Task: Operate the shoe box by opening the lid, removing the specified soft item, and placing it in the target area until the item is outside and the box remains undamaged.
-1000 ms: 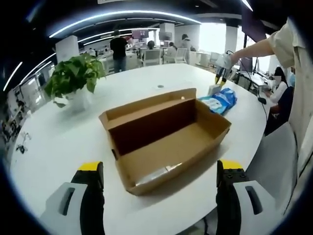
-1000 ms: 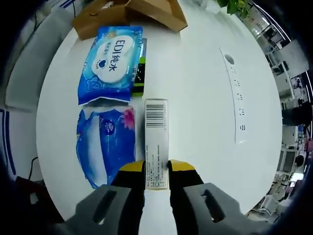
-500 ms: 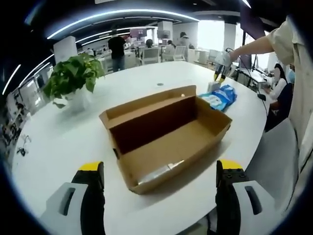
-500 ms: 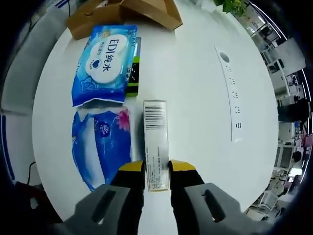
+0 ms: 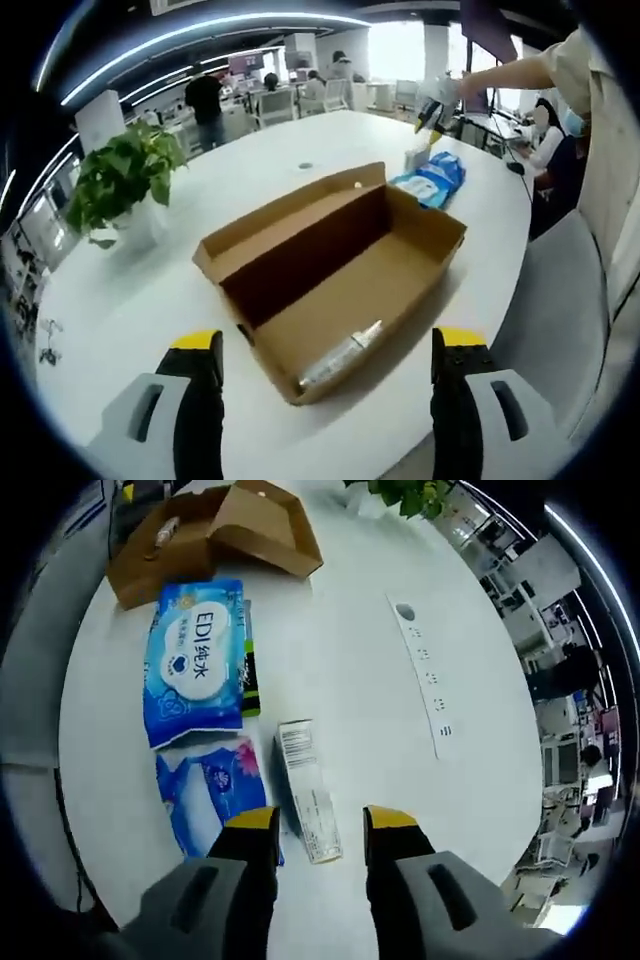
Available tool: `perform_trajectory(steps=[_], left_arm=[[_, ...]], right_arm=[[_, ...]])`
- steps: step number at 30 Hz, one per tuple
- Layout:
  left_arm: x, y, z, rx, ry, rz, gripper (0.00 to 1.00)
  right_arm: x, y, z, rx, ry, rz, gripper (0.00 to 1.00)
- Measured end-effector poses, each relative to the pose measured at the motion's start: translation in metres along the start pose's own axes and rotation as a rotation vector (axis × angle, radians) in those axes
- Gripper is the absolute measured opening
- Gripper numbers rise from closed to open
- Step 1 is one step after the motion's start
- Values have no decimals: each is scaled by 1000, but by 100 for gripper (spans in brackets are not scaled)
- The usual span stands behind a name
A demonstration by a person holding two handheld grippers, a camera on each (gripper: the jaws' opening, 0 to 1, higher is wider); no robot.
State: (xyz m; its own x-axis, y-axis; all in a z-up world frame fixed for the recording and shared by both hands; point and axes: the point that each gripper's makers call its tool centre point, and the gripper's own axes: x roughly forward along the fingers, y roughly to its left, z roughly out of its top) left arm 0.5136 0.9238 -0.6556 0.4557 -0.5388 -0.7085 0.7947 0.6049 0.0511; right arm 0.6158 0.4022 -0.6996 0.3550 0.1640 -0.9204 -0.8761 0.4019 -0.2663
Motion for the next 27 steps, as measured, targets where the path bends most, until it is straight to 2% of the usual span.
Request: perform_trajectory(steps=[5, 9, 16, 20, 24, 27], left_arm=[[4, -3, 2, 68, 50, -70, 81], [5, -6, 9, 95, 63, -124, 76], [12, -2, 11, 212, 127, -175, 73], [20, 2, 10, 271, 168, -194, 69], [28, 4, 3, 329, 224, -226, 72], [32, 2, 2, 336, 240, -247, 73]], right_arm=[[-20, 10, 11, 79, -58, -45, 35], [-38, 22, 21, 165, -134, -78, 38], [-61, 50, 28, 231, -192, -114, 45], [-74, 70, 36, 299, -254, -127, 48], [-86, 89, 40, 352, -287, -146, 53], [-93, 103, 43, 385, -311, -151, 57]])
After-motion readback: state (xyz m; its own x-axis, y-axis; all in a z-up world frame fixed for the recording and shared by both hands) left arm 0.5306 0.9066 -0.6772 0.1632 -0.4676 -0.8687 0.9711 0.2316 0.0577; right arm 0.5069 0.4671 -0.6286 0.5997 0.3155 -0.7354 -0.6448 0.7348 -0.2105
